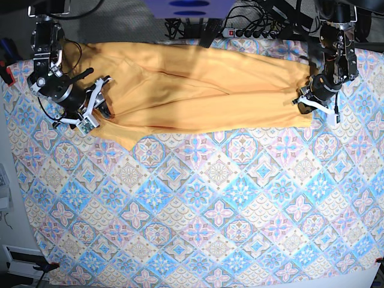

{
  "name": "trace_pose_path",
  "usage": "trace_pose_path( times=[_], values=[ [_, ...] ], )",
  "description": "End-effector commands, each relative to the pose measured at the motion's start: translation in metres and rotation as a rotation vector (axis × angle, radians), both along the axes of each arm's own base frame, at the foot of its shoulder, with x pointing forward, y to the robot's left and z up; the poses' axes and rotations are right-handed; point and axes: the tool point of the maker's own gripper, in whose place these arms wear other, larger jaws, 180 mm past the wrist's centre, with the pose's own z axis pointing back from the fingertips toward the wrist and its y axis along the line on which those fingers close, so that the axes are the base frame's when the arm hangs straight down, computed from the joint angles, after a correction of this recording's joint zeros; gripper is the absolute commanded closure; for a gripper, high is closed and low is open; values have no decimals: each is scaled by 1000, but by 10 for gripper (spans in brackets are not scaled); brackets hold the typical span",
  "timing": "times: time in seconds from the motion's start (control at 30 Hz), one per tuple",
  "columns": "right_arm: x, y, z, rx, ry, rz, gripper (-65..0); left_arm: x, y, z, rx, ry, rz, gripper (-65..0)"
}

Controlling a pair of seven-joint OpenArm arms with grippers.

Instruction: Fold the T-shirt properly

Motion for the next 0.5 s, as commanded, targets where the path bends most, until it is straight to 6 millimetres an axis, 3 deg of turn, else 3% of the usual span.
trace_pose_path(
  times=[0.0, 0.2, 0.47],
  values=[
    [4, -3, 3, -10, -18, 8, -232, -36, 14, -22, 74, 173, 19, -16],
    [-1, -3, -16, -56, -1, 45, -232, -36, 14, -22, 74, 173, 19, -16],
    [8, -1, -6, -58, -38, 53, -232, -36, 14, -22, 74, 173, 19, -16]
  ],
)
